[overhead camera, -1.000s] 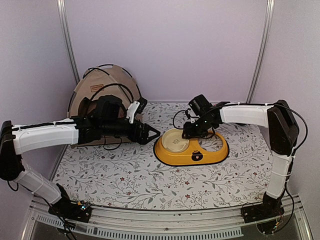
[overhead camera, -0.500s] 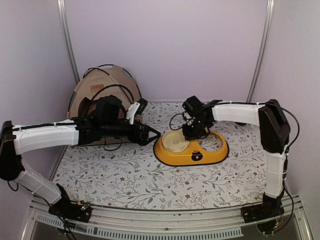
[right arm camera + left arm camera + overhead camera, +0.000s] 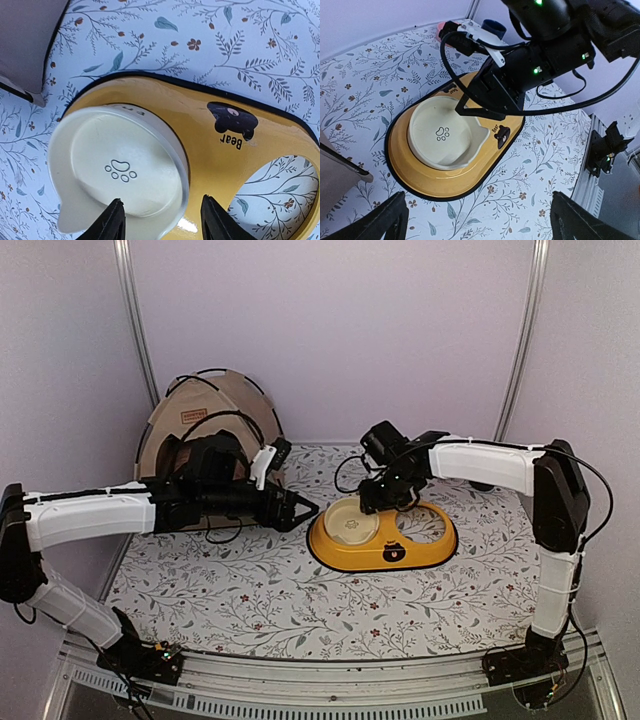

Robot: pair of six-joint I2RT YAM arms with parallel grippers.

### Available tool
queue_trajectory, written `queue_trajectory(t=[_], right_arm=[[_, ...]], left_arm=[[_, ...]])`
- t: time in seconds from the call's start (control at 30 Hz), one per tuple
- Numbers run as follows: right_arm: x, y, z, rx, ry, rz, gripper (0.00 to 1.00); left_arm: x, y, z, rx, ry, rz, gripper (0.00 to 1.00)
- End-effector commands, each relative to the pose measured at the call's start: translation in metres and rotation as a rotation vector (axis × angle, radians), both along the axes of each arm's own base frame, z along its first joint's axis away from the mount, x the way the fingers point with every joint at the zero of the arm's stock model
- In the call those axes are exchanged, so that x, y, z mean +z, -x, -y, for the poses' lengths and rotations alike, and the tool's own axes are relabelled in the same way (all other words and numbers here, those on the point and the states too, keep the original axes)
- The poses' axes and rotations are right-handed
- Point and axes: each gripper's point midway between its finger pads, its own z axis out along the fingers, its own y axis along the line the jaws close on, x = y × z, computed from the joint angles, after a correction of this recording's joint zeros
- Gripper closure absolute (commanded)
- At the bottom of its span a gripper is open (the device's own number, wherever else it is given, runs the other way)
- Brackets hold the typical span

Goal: Set up the pet tent

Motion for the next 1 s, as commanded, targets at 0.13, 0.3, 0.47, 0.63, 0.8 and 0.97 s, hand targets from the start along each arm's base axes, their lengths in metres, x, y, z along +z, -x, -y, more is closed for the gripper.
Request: queue_trajectory(t=[0.13,0.3,0.47,0.63,0.8,0.97], right_arm=[[0.028,-0.015,-0.041,0.031,-0.084,0.131,0.54],[-0.002,-0.027,-0.047,-0.003,-0.072,0.135,0.59],[-0.033,-0.032,-0.047,-0.042,-0.065,0.126,0.59],[-0.041,-0.023,-0.046,-0.065,-0.078,0.081,0.59],[-0.032,-0.019,-0.041,-0.072,-0.087,0.095,0.56],[-0.056,-0.017,-0.047,-0.059,-0.053,0.035,0.55]], left_arm=[[0.017,-0.009,-0.01,0.052,0.044,0.05,0.01],[0.015,-0.011,-0.01,0.057,0.045,0.047,0.01],[0.014,-0.011,-0.009,0.057,0.05,0.042,0.01],[0.016,-0.012,-0.01,0.061,0.046,0.041,0.01],[0.015,-0.014,-0.009,0.06,0.041,0.038,0.01],[0.017,-0.014,-0.007,0.055,0.044,0.036,0.01]])
